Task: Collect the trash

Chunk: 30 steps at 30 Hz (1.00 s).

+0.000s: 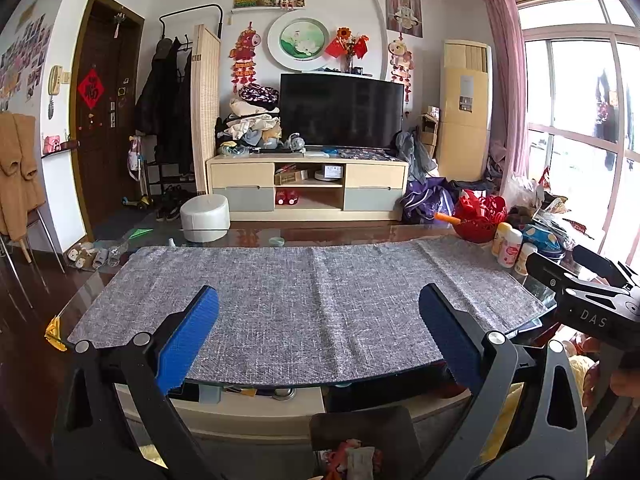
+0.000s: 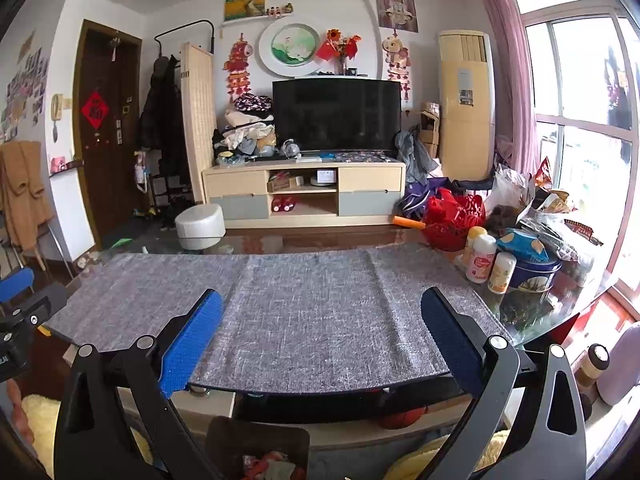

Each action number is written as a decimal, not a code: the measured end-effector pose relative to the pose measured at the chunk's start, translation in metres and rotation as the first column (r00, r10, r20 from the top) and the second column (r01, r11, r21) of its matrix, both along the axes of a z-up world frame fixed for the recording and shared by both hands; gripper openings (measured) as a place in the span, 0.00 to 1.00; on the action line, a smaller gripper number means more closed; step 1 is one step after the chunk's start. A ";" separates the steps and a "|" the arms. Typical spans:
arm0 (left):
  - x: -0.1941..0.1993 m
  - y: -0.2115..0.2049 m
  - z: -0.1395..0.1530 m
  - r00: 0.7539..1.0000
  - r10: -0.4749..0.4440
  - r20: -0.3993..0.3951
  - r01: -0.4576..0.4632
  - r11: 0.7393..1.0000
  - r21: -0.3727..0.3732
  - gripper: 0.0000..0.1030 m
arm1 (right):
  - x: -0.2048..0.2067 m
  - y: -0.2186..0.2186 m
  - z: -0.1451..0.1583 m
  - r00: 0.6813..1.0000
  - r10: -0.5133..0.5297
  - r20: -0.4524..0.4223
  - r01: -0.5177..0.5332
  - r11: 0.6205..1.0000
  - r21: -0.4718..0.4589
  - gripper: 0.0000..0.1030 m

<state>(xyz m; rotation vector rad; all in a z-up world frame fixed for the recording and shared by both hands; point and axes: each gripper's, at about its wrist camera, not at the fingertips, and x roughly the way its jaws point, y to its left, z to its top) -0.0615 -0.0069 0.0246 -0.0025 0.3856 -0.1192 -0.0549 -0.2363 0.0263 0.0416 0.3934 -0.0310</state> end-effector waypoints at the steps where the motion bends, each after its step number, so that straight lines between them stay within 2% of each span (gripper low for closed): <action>1: 0.000 0.000 0.000 1.000 0.001 0.001 -0.001 1.000 -0.001 0.92 | 0.000 0.000 0.000 1.000 0.000 0.000 0.000 1.000 0.000 0.97; 21: -0.001 0.000 0.000 1.000 0.017 -0.002 -0.017 1.000 -0.009 0.92 | -0.002 -0.002 -0.002 1.000 -0.006 -0.002 0.006 1.000 0.002 0.97; 26: 0.002 -0.003 0.000 0.999 0.039 -0.006 -0.039 0.999 0.010 0.92 | -0.002 -0.002 -0.002 1.000 -0.006 -0.003 0.006 1.000 0.003 0.97; 30: 0.004 0.000 0.000 0.999 0.033 -0.017 -0.033 0.999 -0.014 0.92 | -0.002 -0.003 -0.002 1.000 -0.007 -0.004 0.007 1.000 0.004 0.97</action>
